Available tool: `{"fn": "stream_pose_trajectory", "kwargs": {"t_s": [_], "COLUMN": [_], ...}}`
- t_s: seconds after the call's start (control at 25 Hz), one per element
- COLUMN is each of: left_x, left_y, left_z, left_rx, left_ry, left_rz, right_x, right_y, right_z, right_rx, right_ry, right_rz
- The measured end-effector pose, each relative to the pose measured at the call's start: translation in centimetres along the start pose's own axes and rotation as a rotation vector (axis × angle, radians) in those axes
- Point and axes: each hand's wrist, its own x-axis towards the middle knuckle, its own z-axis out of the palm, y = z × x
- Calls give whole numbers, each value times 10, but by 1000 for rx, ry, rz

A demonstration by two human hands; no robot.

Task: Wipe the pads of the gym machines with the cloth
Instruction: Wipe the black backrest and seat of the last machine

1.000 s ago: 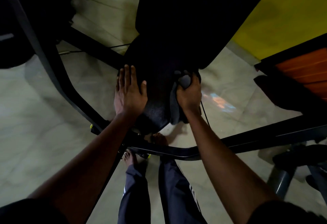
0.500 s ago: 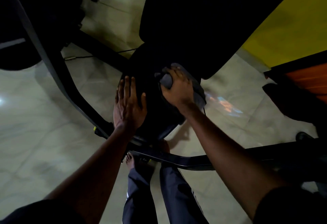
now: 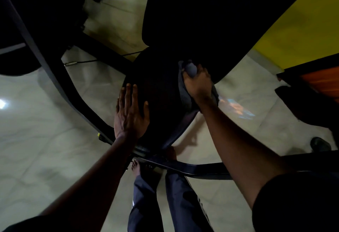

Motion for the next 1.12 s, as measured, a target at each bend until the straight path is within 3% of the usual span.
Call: {"fn": "stream_pose_trajectory", "kwargs": {"t_s": [0.24, 0.4, 0.56, 0.92, 1.04, 1.12], "left_x": [0, 0, -1, -3, -1, 1], "left_y": [0, -2, 2, -3, -2, -2], "left_z": [-3, -2, -3, -2, 3, 4], "left_rx": [-6, -34, -31, -50, -60, -54], "left_ry": [0, 9, 20, 27, 49, 68], "left_rz": [-3, -2, 2, 27, 25, 35], "right_x": [1, -45, -32, -59, -59, -56], "right_y": [5, 19, 21, 30, 24, 16], "right_z": [-15, -20, -25, -23, -27, -38], "right_rx": [79, 261, 284, 353, 340, 454], "right_ry": [-6, 31, 40, 46, 187, 333], "right_rz": [193, 532, 637, 660, 510, 459]}}
